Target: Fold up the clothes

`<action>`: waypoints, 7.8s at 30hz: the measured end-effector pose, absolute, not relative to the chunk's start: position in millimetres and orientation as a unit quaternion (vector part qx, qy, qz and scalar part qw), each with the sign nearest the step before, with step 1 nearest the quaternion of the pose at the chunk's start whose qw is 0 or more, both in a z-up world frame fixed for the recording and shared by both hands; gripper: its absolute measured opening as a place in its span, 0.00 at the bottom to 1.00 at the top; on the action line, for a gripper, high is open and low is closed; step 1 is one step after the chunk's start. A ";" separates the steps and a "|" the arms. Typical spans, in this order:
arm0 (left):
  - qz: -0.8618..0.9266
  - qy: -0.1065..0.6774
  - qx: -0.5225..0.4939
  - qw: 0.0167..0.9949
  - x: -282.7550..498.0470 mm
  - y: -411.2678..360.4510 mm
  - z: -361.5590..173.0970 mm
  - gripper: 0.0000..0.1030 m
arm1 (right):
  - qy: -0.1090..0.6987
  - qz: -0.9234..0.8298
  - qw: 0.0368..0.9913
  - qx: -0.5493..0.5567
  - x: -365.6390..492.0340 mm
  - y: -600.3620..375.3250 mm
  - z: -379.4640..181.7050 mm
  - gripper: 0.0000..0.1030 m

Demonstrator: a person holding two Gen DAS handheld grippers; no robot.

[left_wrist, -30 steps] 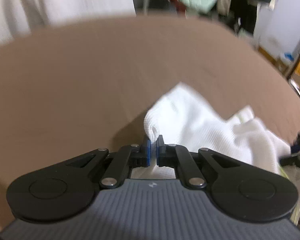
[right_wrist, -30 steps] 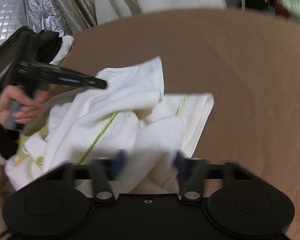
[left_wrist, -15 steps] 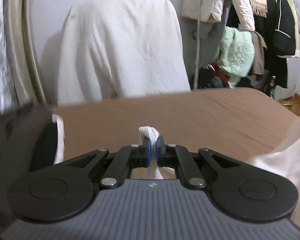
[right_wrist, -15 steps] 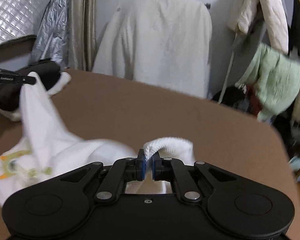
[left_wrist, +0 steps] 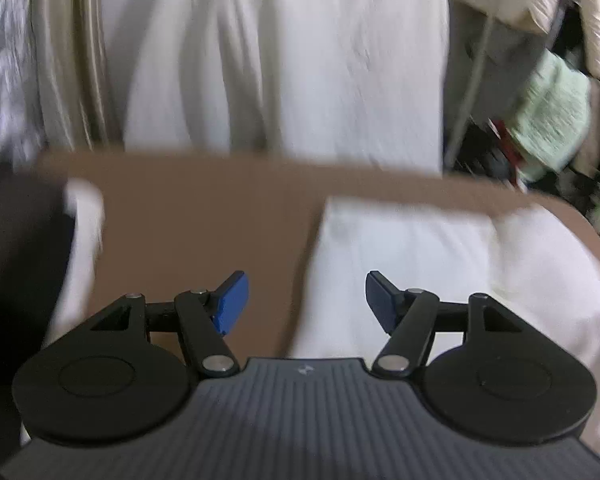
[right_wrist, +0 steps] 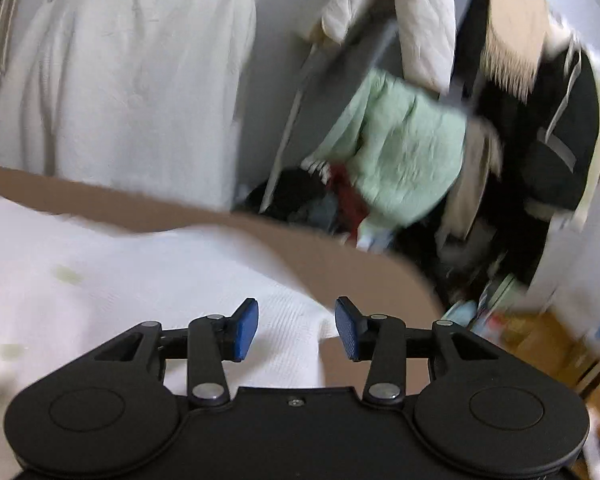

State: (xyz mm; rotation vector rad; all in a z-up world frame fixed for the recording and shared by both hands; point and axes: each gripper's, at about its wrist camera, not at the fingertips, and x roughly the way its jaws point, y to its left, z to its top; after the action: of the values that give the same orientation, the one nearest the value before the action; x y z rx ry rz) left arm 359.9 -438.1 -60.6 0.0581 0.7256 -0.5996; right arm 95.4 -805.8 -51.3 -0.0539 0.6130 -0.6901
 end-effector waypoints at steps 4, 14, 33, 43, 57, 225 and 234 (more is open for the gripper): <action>-0.256 0.391 0.029 0.884 302.5 -370.2 -105.1 0.66 | 0.327 -0.233 0.914 0.055 44.8 -752.3 -83.8 0.54; -0.236 0.479 -0.078 0.842 210.1 -286.0 -139.2 0.77 | 0.351 -0.023 0.934 0.065 -41.6 -591.4 -107.9 0.68; -0.433 0.554 -0.212 0.679 194.6 -338.4 -192.3 0.59 | 0.340 0.007 0.907 -0.248 -1.6 -458.6 -153.3 0.78; -0.455 0.461 -0.196 0.736 183.2 -351.6 -162.7 0.59 | 0.351 0.008 0.931 -0.099 33.4 -486.7 -127.1 0.18; -0.415 0.392 -0.122 0.812 167.1 -356.2 -138.0 0.91 | 0.296 -0.238 0.925 -0.007 36.7 -715.5 -44.6 0.14; 0.079 0.330 -0.113 0.934 111.6 -137.6 -112.1 0.84 | 0.345 -0.142 0.912 0.171 -122.0 -519.8 -126.4 0.49; -0.117 0.353 0.022 0.928 56.0 -280.9 -119.0 0.84 | 0.347 -0.061 0.908 0.229 -147.5 -548.5 -155.6 0.50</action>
State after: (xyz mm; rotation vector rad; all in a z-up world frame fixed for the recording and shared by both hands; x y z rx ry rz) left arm 56.0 -280.9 -119.0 0.0442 0.7228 -0.2393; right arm -147.5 -548.5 -155.6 0.4721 0.7155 -0.1262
